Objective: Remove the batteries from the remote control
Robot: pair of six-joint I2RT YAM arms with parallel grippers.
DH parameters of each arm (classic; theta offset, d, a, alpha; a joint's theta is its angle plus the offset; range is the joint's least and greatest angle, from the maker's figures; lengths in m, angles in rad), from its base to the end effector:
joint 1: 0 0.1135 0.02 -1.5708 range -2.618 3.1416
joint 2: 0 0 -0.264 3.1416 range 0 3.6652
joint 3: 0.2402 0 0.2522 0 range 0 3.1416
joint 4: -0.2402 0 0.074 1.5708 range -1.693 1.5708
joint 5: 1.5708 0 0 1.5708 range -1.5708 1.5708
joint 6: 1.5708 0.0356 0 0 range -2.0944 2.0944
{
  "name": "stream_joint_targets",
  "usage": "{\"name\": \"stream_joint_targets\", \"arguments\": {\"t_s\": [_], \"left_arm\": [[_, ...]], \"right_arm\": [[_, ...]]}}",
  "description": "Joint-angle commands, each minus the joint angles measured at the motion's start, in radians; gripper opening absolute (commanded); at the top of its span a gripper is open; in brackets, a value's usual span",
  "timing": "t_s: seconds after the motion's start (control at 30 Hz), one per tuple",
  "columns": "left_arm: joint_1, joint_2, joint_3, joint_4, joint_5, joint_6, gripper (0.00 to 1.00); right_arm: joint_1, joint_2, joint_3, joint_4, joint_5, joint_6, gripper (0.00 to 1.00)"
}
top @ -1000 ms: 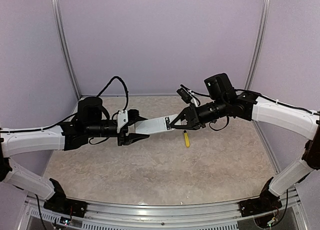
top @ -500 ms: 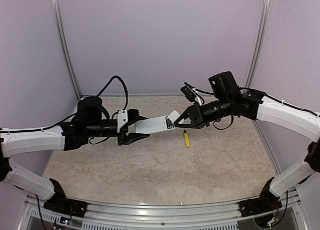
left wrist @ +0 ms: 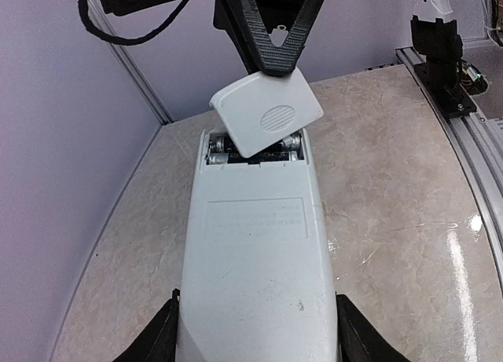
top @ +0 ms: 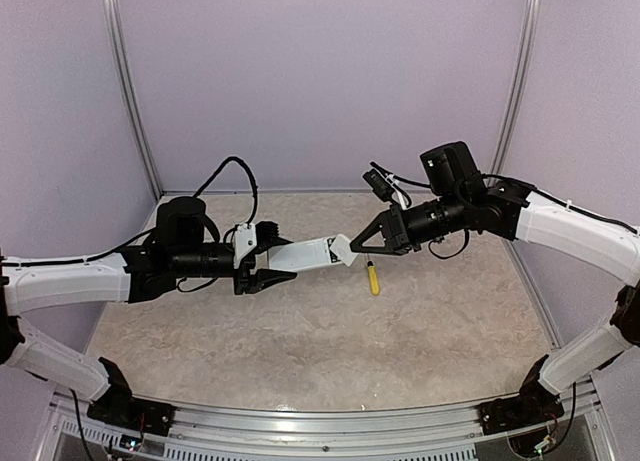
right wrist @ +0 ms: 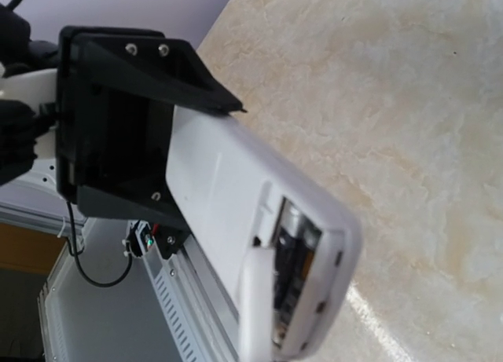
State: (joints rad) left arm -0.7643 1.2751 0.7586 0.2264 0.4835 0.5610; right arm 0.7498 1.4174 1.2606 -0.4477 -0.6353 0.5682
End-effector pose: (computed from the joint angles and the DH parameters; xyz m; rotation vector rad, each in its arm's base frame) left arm 0.1956 -0.2104 0.2671 1.3962 1.2406 -0.5895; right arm 0.2165 0.2304 0.3371 -0.6240 2.3307 1.3819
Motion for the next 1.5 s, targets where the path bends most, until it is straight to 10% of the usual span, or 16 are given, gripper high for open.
{"name": "stream_joint_targets", "arguments": {"t_s": [0.0,0.53,1.13,1.47], "left_arm": [[0.011,-0.001,-0.013,0.007,0.005,-0.013,0.00],[0.077,-0.047,-0.096,0.013,-0.017,-0.034,0.00],[0.041,-0.107,-0.184,0.014,-0.040,-0.104,0.00],[-0.012,-0.036,-0.205,0.054,-0.046,-0.162,0.00]], "right_arm": [[-0.006,0.008,-0.004,0.008,-0.006,-0.003,0.00],[-0.029,-0.026,0.069,-0.042,0.079,-0.037,0.00],[-0.050,0.186,-0.038,-0.241,0.902,-0.033,0.00],[-0.050,0.371,-0.090,-0.291,1.009,-0.035,0.00]]}}
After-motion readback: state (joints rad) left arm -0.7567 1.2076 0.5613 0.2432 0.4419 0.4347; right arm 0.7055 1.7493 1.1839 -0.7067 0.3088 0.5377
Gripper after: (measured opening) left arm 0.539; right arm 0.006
